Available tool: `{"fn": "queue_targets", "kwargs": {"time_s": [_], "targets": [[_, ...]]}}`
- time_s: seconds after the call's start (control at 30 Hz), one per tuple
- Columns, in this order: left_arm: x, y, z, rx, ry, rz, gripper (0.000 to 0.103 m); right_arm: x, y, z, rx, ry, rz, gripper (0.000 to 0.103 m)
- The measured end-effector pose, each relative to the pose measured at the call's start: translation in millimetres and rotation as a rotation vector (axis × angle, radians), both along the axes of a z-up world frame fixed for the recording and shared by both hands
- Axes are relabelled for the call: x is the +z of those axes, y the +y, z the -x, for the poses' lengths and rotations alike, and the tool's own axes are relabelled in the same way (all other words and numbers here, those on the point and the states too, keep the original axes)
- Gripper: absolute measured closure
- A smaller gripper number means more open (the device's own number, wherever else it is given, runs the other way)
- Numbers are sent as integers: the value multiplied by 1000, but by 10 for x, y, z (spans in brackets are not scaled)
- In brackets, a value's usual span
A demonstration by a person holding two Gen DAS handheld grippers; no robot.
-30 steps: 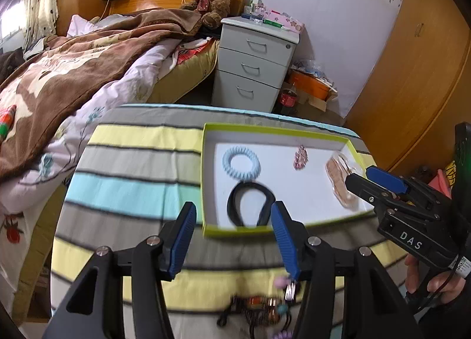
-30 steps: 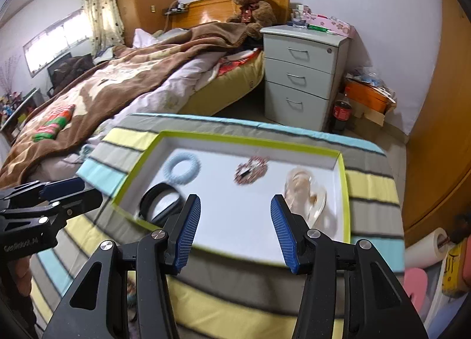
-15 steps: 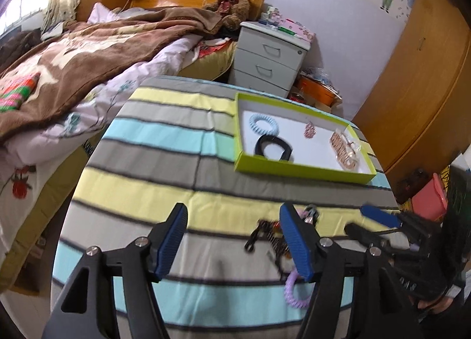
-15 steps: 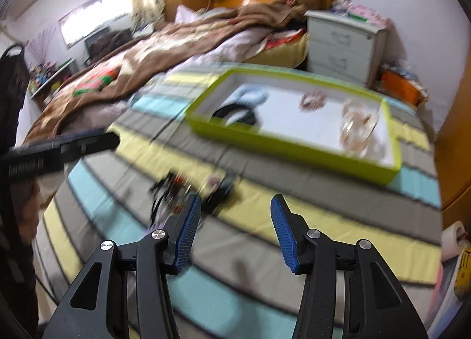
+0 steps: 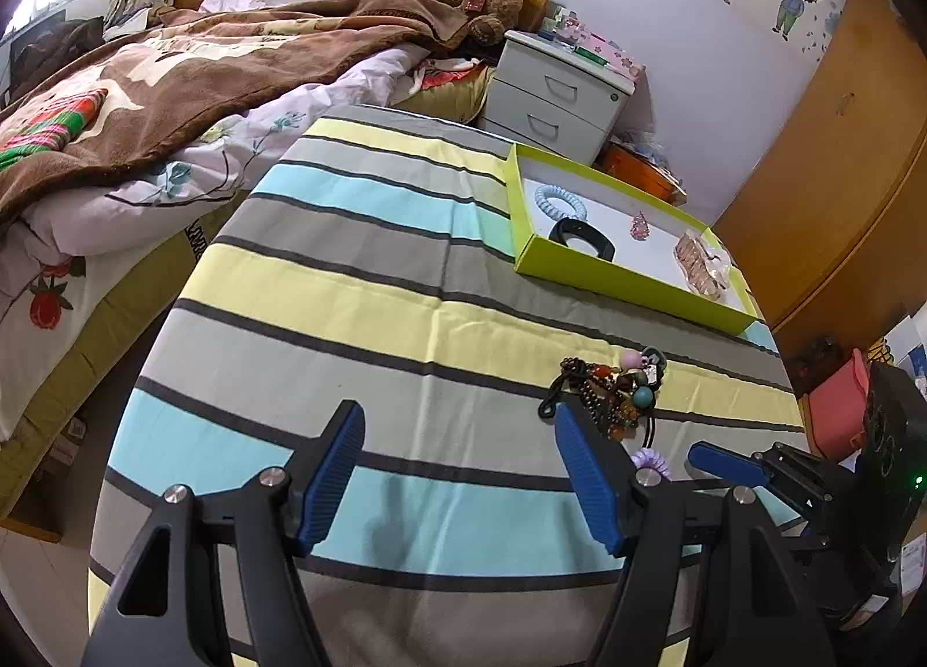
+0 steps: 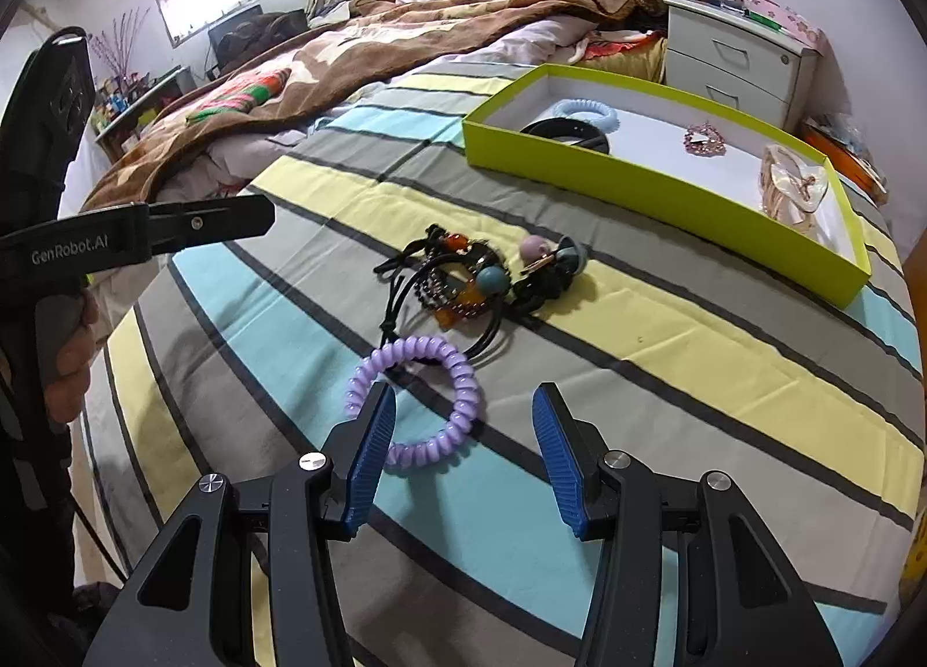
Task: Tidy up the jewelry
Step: 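Move both tools back to the jewelry pile and grasp the purple coil tie with the right gripper, then grasp the black hair tie with teal bead with the left gripper while the right holds the coil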
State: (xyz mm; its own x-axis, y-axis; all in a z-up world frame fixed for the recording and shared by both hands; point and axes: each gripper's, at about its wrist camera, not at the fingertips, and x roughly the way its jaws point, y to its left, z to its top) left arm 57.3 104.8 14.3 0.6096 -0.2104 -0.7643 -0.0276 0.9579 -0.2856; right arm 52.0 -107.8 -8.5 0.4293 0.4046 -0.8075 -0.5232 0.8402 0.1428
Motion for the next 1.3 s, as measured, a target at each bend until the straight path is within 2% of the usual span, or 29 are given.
{"fn": "queue_targets", "kwargs": {"time_s": [0.33,0.4,0.47,0.93,1.23,1.3], "targets": [[-57,59,61,7,10,16,32,-69,154,67,25,-23,54,77],[-63,60,67,7,12,16,32,-71,147,79,23,-30,59,87],[-65,45,61,3,14,16,32,-72,136,91,22,-33,61,92],[-32,-301,-46,-84,3,-14,32,55,-241,156,-60,-59,-27,93],[-50,-761,-239,-204,5,-79,32,123,-700,178,-171,-66,-89,93],[-70,-876,-271,-219,7,-109,39,135,-765,190,-184,-70,-98,93]]}}
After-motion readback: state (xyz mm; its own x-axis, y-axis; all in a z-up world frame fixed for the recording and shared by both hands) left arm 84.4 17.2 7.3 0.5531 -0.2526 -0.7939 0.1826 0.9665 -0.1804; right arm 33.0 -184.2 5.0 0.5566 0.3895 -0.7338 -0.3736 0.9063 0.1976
